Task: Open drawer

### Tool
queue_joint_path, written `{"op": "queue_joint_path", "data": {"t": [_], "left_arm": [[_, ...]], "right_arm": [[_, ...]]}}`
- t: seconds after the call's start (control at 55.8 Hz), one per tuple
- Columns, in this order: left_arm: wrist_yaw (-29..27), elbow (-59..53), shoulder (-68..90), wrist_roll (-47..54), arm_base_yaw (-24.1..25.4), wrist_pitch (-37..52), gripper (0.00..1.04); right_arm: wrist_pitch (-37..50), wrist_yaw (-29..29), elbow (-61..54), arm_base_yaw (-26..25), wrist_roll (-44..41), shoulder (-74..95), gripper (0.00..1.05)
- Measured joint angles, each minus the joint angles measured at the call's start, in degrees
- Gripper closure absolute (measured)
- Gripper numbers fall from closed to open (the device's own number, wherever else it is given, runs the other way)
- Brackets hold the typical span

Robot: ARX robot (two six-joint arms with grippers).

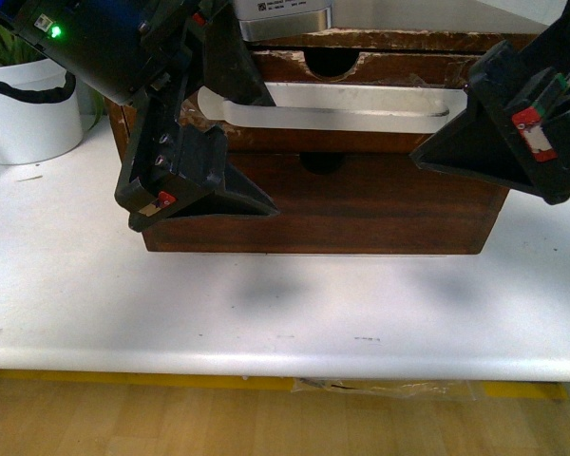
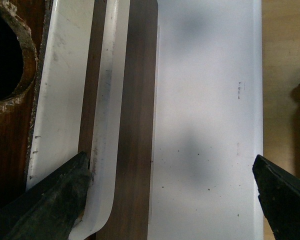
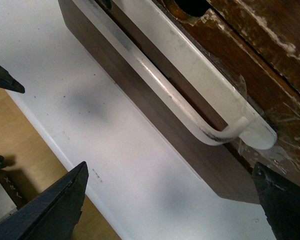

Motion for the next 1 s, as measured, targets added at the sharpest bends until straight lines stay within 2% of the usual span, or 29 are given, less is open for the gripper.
{"op": "queue_joint_path", "data": {"t": [0.537, 1.003], "left_arm": [[0.52, 1.38, 0.24, -0.04, -0.11, -2.56, 0.06], [0.57, 1.86, 0.39, 0.24, -0.24, -3.78, 0.06]], "right_arm": [[-8.20, -3.19, 8.55, 2.60, -6.23, 6.99, 0.09], [-12.96, -3.17, 12.39, 2.78, -10.82, 10.73, 0.09]]}}
